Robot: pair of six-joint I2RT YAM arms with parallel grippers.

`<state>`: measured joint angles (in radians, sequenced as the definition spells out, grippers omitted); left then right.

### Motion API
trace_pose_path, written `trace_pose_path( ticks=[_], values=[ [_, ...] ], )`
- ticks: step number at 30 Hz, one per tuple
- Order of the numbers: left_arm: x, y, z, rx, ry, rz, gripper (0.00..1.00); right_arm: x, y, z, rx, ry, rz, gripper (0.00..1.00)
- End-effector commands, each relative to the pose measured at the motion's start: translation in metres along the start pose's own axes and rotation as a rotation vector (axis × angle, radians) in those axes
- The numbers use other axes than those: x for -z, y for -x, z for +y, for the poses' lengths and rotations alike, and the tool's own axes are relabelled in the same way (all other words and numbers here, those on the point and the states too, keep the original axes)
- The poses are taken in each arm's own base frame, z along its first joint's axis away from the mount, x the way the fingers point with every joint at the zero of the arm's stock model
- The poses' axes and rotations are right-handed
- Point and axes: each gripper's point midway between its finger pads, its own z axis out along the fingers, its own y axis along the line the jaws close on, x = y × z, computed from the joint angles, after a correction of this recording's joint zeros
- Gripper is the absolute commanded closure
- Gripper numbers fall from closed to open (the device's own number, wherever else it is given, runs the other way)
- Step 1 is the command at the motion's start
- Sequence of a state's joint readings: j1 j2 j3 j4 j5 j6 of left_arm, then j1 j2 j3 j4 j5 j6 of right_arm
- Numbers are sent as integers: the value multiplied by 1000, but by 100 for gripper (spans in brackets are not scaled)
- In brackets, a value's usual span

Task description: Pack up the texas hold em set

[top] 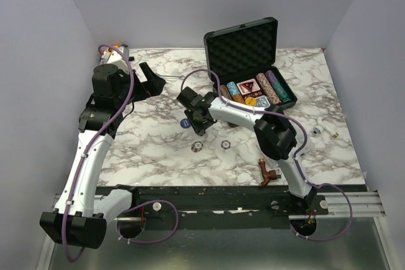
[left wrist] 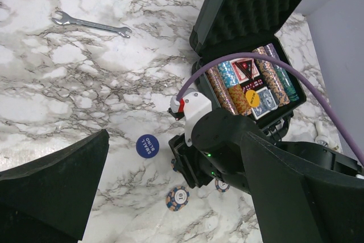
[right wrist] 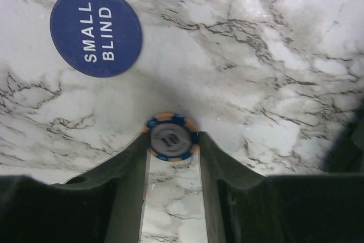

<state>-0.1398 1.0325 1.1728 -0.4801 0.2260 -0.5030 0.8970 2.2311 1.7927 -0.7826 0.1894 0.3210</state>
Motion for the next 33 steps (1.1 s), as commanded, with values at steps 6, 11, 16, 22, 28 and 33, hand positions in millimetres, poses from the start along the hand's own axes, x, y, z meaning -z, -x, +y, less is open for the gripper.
trace_pose_path(
  ticks=[6, 11, 16, 22, 28, 33],
  values=[
    [7, 9, -11, -8, -37, -25, 2, 30, -5, -7, -10, 16, -32, 81],
    [6, 8, -11, -7, -35, -21, 1, 33, -10, -3, -16, 42, -22, 69],
    [5, 8, -11, -5, -38, -21, 1, 28, -17, 11, 18, 96, 121, 42],
    [9, 10, -14, -8, -47, -31, 2, 14, -20, 12, 50, 73, 186, 27],
    [11, 10, -17, -7, -59, -31, 2, 0, -13, 16, 71, 72, 199, 26],
    [12, 11, -17, -9, -60, -33, 2, -15, -19, 15, 84, 55, 229, 26]
  ],
)
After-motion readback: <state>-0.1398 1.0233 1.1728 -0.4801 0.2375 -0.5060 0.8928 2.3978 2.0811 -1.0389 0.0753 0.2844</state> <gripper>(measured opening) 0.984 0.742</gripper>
